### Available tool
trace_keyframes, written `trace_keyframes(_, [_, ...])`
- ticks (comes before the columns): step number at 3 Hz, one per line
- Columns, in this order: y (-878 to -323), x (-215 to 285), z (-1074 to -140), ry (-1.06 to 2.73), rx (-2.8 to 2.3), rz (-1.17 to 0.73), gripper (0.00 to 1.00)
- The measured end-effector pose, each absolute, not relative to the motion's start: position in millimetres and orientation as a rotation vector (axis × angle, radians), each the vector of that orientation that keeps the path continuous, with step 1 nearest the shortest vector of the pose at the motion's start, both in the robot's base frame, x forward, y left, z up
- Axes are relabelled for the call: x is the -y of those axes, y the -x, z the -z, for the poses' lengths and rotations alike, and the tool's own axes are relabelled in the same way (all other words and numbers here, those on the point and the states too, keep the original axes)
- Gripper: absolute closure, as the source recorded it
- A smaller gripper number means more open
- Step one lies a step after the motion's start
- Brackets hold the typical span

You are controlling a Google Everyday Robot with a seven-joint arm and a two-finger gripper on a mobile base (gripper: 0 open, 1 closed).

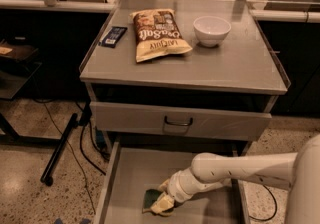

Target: Pick sponge from middle drawer and place on counter

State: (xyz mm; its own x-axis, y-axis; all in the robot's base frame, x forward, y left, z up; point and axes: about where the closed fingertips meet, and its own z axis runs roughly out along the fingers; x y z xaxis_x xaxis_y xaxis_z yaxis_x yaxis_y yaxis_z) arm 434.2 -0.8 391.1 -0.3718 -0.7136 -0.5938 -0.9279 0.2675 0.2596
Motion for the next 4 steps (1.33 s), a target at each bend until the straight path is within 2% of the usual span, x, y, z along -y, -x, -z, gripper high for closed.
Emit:
trace_keyframes(1, [-434,22,-432,1.448,-2.211,-0.812,1.00])
trace_keyframes(2, [-444,85,-495,1.321,-2.326,-0.635,1.00])
trace_keyframes(3, [-445,82,-494,1.320,-2.329,-0.631,1.00])
trace_keyframes(4, [-476,117,-534,1.180,-2.378,-0.544,1.00])
